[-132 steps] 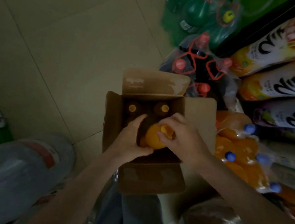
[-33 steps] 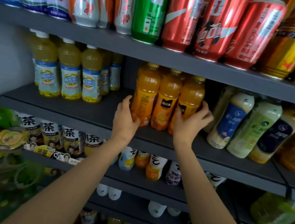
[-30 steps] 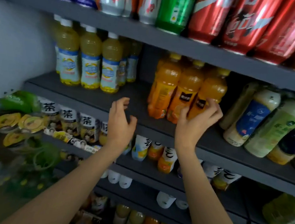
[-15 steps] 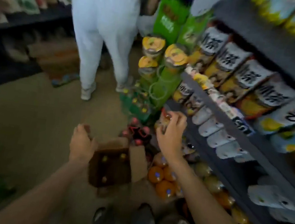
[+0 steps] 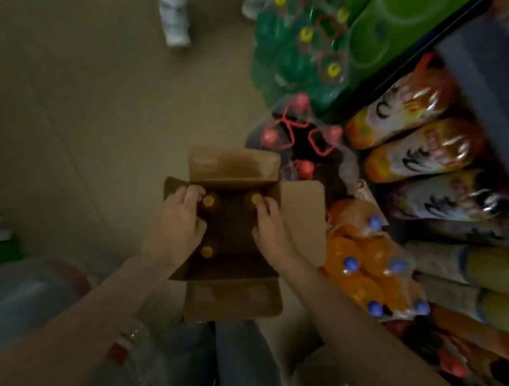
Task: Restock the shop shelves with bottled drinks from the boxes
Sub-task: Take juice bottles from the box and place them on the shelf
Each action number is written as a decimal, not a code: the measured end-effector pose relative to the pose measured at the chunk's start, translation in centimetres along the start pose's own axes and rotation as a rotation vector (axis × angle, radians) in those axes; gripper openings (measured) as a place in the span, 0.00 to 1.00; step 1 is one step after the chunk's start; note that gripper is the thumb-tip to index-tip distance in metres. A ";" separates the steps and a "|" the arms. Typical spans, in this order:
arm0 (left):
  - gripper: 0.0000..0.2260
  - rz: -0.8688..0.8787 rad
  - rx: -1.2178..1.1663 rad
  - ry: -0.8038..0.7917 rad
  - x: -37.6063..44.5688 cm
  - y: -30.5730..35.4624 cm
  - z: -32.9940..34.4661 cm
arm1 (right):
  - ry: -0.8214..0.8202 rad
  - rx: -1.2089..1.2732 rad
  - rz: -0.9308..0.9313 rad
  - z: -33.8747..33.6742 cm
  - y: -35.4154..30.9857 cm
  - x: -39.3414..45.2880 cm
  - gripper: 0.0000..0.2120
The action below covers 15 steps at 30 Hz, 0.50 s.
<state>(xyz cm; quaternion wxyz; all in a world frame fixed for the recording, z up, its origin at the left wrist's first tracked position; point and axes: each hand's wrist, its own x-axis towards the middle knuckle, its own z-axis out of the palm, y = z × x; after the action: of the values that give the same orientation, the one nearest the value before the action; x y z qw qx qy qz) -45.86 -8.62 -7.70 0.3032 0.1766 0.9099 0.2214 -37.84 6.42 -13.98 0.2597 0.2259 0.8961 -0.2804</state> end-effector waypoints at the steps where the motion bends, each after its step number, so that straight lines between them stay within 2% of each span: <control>1: 0.18 0.019 0.050 0.026 1.0 -1.0 1.5 | -0.031 -0.045 -0.042 2.0 0.8 2.1 0.24; 3: 0.18 0.068 0.118 0.058 2.6 -3.0 4.1 | -0.068 -0.072 -0.046 5.8 1.9 6.2 0.22; 8: 0.19 0.105 0.048 0.072 4.7 -6.6 8.9 | -0.084 -0.249 0.198 11.1 3.8 13.0 0.28; 11: 0.19 0.140 0.012 0.093 5.0 -7.1 9.7 | -0.029 -0.297 0.090 11.9 3.8 12.9 0.31; 13: 0.20 0.113 -0.003 0.058 4.8 -7.1 9.5 | -0.008 -0.211 0.043 11.1 3.1 10.9 0.27; 15: 0.26 0.041 -0.027 -0.044 4.4 -7.4 9.0 | 0.038 -0.052 -0.001 8.5 2.1 8.2 0.20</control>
<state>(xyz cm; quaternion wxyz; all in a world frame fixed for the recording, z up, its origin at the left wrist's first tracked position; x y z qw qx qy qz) -44.90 -10.13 -20.00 0.3209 0.1960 0.8961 0.2359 -40.11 4.80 -25.66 0.2480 0.2237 0.9080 -0.2529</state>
